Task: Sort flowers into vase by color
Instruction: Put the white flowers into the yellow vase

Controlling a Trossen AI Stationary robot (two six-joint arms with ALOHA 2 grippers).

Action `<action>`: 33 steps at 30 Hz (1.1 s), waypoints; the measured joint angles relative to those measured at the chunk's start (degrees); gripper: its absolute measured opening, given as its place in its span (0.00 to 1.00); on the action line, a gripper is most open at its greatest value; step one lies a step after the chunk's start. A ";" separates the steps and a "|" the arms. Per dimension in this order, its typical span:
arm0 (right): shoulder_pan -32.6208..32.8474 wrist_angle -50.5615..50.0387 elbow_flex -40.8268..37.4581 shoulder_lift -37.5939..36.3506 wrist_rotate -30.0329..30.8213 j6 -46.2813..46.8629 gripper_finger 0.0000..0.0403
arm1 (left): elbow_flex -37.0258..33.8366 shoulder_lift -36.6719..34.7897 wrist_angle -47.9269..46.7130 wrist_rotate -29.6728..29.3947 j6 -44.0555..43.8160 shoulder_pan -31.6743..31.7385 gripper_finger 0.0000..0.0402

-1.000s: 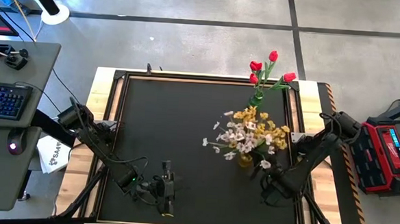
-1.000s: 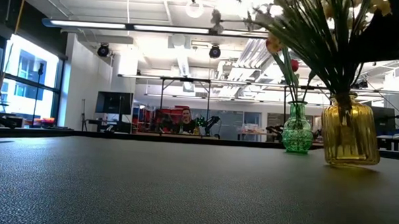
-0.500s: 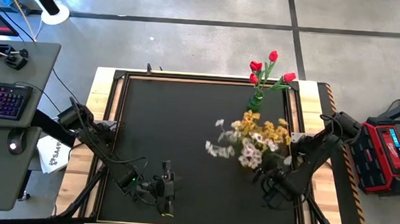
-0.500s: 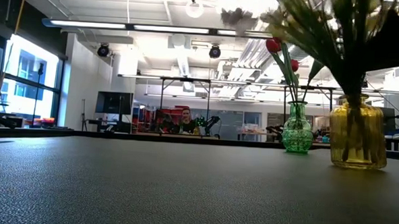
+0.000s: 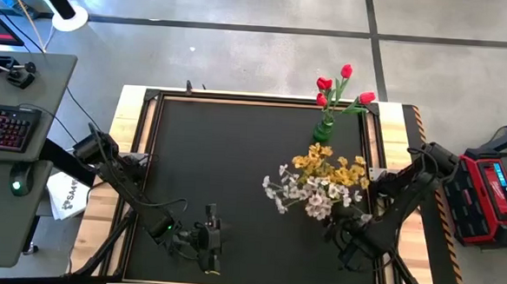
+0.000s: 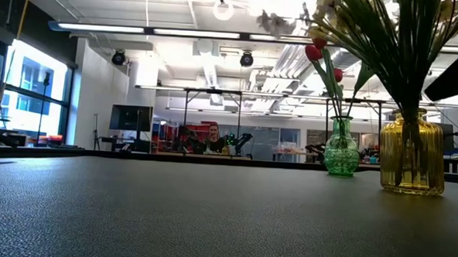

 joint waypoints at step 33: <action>13.77 10.98 -0.11 0.00 -8.98 -0.11 0.56 | 0.01 0.00 -0.03 1.70 -0.06 0.01 0.30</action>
